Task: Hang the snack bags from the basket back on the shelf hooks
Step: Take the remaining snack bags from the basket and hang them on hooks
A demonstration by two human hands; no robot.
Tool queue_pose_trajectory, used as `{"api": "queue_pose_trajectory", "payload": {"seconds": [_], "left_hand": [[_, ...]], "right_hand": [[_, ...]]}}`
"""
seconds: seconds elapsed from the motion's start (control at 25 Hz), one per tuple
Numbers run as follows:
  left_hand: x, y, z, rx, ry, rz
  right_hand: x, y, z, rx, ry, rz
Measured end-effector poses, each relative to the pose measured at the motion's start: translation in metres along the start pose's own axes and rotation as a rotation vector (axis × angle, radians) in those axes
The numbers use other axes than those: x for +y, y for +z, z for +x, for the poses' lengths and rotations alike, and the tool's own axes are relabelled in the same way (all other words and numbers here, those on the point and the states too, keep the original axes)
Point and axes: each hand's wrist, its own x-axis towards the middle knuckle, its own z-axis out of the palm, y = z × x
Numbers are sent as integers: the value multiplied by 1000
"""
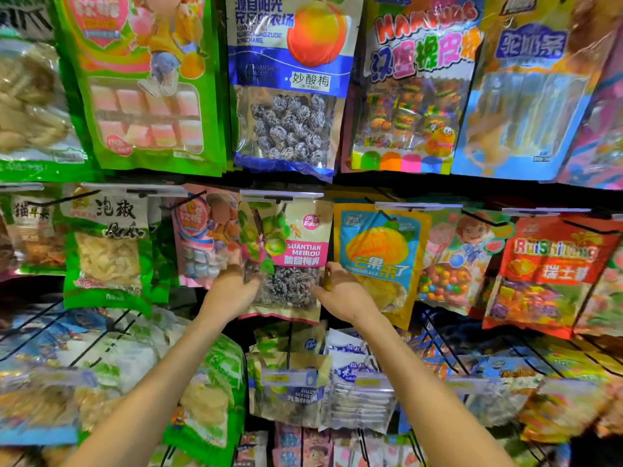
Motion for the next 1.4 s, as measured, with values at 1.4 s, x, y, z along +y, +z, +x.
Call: {"api": "queue_pose_trajectory", "payload": {"seconds": [1.4], "left_hand": [[120,91,-30,-88,177,-8]], "right_hand": [[124,-77,-41,354,90,107]]}}
